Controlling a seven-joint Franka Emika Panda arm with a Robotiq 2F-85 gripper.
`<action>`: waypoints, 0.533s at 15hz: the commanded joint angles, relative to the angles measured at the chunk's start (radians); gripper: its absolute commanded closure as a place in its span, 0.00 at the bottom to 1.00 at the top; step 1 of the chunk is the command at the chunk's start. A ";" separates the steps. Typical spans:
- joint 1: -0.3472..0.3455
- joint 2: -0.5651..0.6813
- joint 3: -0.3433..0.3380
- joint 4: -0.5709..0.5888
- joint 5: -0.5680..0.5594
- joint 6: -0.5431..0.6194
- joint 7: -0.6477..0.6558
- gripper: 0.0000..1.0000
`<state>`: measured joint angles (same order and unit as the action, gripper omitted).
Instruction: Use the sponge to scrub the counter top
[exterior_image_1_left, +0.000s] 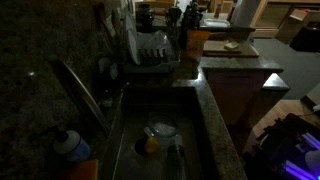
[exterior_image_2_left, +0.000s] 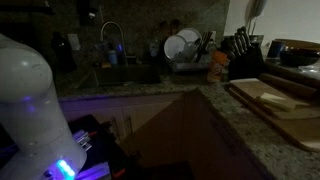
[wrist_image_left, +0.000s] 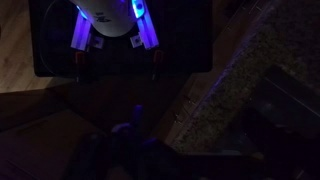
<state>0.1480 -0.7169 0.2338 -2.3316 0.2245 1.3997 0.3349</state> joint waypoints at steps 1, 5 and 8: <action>-0.018 -0.002 0.012 0.002 0.006 -0.004 -0.009 0.00; -0.134 -0.048 -0.090 0.008 -0.171 0.130 -0.024 0.00; -0.222 -0.073 -0.208 0.015 -0.291 0.225 -0.058 0.00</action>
<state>0.0103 -0.7554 0.1071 -2.3200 0.0051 1.5541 0.3237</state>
